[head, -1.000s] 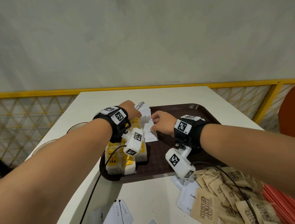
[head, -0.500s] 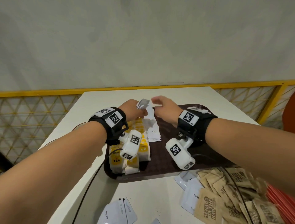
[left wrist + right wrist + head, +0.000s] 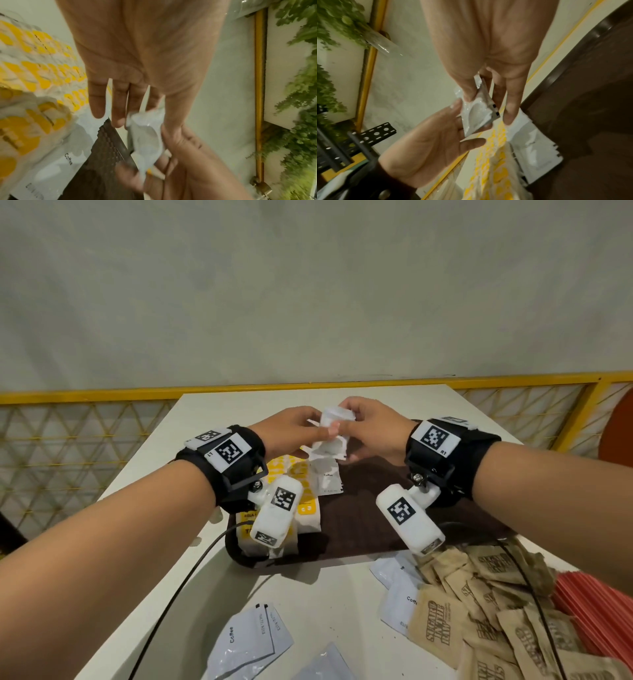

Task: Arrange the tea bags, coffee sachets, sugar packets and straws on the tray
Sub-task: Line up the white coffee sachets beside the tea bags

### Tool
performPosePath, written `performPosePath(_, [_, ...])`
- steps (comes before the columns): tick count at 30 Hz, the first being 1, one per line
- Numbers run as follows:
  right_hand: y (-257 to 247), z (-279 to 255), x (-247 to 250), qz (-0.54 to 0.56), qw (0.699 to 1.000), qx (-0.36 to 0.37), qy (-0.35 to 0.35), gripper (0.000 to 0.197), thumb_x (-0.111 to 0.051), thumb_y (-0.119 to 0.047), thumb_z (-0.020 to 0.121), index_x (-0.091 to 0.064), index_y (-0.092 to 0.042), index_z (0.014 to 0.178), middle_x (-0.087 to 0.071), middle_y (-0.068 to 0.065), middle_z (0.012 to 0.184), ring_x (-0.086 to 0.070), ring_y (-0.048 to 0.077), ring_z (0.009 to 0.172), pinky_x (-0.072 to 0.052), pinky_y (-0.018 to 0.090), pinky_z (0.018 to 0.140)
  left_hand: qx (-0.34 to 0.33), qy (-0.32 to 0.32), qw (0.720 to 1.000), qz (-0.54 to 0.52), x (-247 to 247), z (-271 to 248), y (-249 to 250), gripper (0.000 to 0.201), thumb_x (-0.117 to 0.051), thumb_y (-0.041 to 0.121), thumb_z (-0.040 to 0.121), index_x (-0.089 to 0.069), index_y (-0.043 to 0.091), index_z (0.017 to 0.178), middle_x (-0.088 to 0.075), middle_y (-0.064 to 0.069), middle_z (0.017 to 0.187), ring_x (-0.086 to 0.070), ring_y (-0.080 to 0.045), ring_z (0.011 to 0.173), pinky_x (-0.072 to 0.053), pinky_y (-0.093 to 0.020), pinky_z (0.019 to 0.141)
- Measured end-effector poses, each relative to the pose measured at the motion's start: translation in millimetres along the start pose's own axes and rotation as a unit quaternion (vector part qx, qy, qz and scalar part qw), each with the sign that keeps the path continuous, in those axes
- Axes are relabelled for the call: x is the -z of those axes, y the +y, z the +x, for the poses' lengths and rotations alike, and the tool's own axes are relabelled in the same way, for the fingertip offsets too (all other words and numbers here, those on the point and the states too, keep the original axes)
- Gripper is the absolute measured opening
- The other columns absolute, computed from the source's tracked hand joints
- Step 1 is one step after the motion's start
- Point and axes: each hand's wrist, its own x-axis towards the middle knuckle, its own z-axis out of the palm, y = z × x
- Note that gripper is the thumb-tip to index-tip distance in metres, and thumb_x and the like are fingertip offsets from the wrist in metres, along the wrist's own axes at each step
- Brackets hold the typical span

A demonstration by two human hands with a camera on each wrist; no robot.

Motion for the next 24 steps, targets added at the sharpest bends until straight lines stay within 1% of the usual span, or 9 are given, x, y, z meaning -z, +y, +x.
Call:
performPosePath(3, [13,-3,4,-0.013,0.999,-0.041,-0.027,0.01,-0.053,-0.002,0.095,-0.052,-0.006,0.104,-0.059,0.016,0.101,-0.064,0.022,0.078,-0.06,0.033,0.058,0.006,0.023,0.999,-0.033,1,1,-1,0.014,-0.056,0.015,0.095,-0.065,0.008,0.104,-0.067,-0.004,0.088,-0.062,-0.013,0.079,-0.053,-0.027,0.074])
performPosePath(6, [24,-2,7,-0.049,0.997,-0.054,-0.038,0.016,-0.061,-0.001,0.09,-0.055,-0.007,0.105,-0.064,0.017,0.106,-0.066,0.026,0.09,-0.059,0.035,0.071,0.016,0.012,0.999,0.026,-2,7,-2,0.012,-0.057,0.007,0.093,-0.066,0.006,0.101,-0.067,-0.002,0.079,-0.063,-0.006,0.064,-0.054,-0.021,0.067])
performPosePath(8, [30,-1,7,-0.035,0.996,-0.077,-0.036,0.018,-0.065,-0.001,0.088,-0.056,-0.01,0.1,-0.066,0.013,0.102,-0.067,0.03,0.098,-0.058,0.04,0.079,0.026,0.001,0.997,0.075,-5,12,-3,0.008,-0.061,0.008,0.091,-0.067,0.009,0.096,-0.069,-0.004,0.082,-0.065,-0.009,0.068,-0.056,-0.026,0.074])
performPosePath(10, [36,1,6,-0.047,0.995,-0.09,-0.024,0.018,-0.068,-0.003,0.086,-0.055,-0.013,0.094,-0.067,0.013,0.099,-0.068,0.032,0.098,-0.057,0.042,0.079,0.037,-0.015,0.991,0.124,-7,17,-4,0.004,-0.064,0.01,0.089,-0.067,0.013,0.09,-0.07,-0.006,0.085,-0.066,-0.012,0.073,-0.056,-0.031,0.08])
performPosePath(14, [45,5,2,-0.088,0.99,-0.105,-0.017,0.02,-0.073,-0.009,0.083,-0.057,-0.014,0.093,-0.069,0.017,0.101,-0.07,0.033,0.091,-0.058,0.042,0.078,0.054,-0.027,0.977,0.203,-11,26,-8,0.004,-0.067,0.018,0.088,-0.065,0.016,0.084,-0.067,0.002,0.076,-0.062,-0.005,0.065,-0.051,-0.018,0.067])
performPosePath(18, [49,7,0,-0.058,0.991,-0.117,-0.001,0.023,-0.074,-0.001,0.08,-0.056,-0.009,0.092,-0.062,0.01,0.079,-0.065,0.023,0.066,-0.059,0.035,0.07,0.063,-0.021,0.957,0.282,-11,33,-13,0.008,-0.068,0.024,0.086,-0.066,0.017,0.084,-0.063,0.005,0.075,-0.058,-0.011,0.074,-0.046,-0.024,0.075])
performPosePath(20, [51,7,0,-0.063,0.99,-0.123,-0.008,0.028,-0.076,0.001,0.077,-0.055,-0.01,0.091,-0.061,0.006,0.074,-0.065,0.02,0.066,-0.059,0.034,0.07,0.067,-0.002,0.949,0.308,-12,36,-17,0.011,-0.07,0.029,0.084,-0.064,0.02,0.079,-0.06,0.008,0.075,-0.056,-0.011,0.078,-0.043,-0.026,0.074])
performPosePath(22, [52,6,1,-0.071,0.989,-0.13,-0.013,0.031,-0.077,0.003,0.075,-0.055,-0.011,0.091,-0.062,0.007,0.075,-0.065,0.02,0.069,-0.059,0.036,0.073,0.071,0.007,0.946,0.317,-12,39,-20,0.016,-0.072,0.033,0.082,-0.064,0.025,0.071,-0.062,0.008,0.077,-0.057,-0.012,0.079,-0.044,-0.027,0.074])
performPosePath(24, [53,5,2,-0.077,0.988,-0.134,-0.007,0.032,-0.076,0.005,0.075,-0.055,-0.011,0.093,-0.064,0.011,0.083,-0.065,0.022,0.073,-0.059,0.037,0.075,0.073,0.002,0.943,0.325,-11,41,-21,0.013,-0.073,0.033,0.081,-0.068,0.023,0.075,-0.066,0.007,0.085,-0.059,-0.012,0.083,-0.047,-0.026,0.077])
